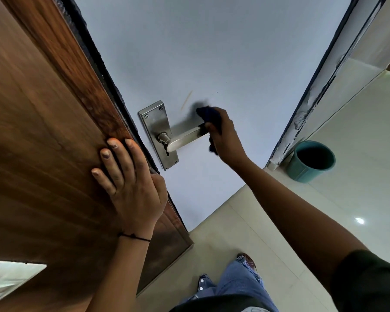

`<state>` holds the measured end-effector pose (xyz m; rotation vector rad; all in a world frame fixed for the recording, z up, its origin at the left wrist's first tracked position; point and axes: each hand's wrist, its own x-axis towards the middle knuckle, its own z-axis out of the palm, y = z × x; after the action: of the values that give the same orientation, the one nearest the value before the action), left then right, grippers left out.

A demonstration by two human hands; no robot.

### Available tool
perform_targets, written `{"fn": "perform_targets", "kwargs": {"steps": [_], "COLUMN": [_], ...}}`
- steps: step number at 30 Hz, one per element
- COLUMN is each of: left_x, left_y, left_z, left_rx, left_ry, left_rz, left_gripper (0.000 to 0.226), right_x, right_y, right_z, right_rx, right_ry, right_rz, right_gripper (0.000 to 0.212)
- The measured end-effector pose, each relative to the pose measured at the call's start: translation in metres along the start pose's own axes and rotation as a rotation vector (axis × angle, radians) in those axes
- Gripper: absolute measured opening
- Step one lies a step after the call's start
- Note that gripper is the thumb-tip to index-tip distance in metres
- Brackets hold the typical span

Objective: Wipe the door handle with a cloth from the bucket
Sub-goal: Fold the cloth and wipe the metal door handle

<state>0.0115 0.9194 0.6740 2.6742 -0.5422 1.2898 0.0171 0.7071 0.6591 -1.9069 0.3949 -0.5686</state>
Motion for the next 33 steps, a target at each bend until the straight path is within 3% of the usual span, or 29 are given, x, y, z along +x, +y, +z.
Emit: {"fn": "perform_targets", "kwargs": {"steps": [2, 4, 6, 8, 11, 15, 24, 33], "left_x": [0.000, -0.001, 0.000, 0.000, 0.001, 0.001, 0.002, 0.002], "left_y": [0.000, 0.001, 0.001, 0.002, 0.003, 0.002, 0.003, 0.003], "left_z": [0.000, 0.000, -0.001, 0.000, 0.001, 0.000, 0.000, -0.001], "left_rx": [0.005, 0.004, 0.011, 0.030, 0.042, 0.042, 0.045, 0.031], "left_ry": [-0.002, -0.001, 0.003, 0.006, 0.016, 0.007, -0.021, -0.004], "left_rz": [0.001, 0.006, 0.007, 0.005, 0.007, 0.011, -0.002, -0.015], "left_gripper": [0.080, 0.081, 0.080, 0.078, 0.073, 0.075, 0.073, 0.074], "right_x": [-0.005, -0.020, -0.038, -0.058, -0.087, -0.098, -0.041, -0.022], "right_y": [0.003, 0.003, -0.001, -0.011, -0.026, -0.033, -0.032, -0.031], "right_z": [-0.002, -0.001, 0.005, 0.014, 0.038, 0.070, 0.039, 0.031], "right_rx": [0.249, 0.360, 0.394, 0.425, 0.333, 0.250, 0.597, 1.008], "right_ry": [0.017, 0.160, 0.373, 0.470, 0.394, 0.299, 0.600, 0.527], "right_rz": [0.212, 0.340, 0.376, 0.291, 0.065, 0.001, 0.286, 0.574], "right_gripper": [0.027, 0.024, 0.025, 0.025, 0.035, 0.036, 0.025, 0.022]}}
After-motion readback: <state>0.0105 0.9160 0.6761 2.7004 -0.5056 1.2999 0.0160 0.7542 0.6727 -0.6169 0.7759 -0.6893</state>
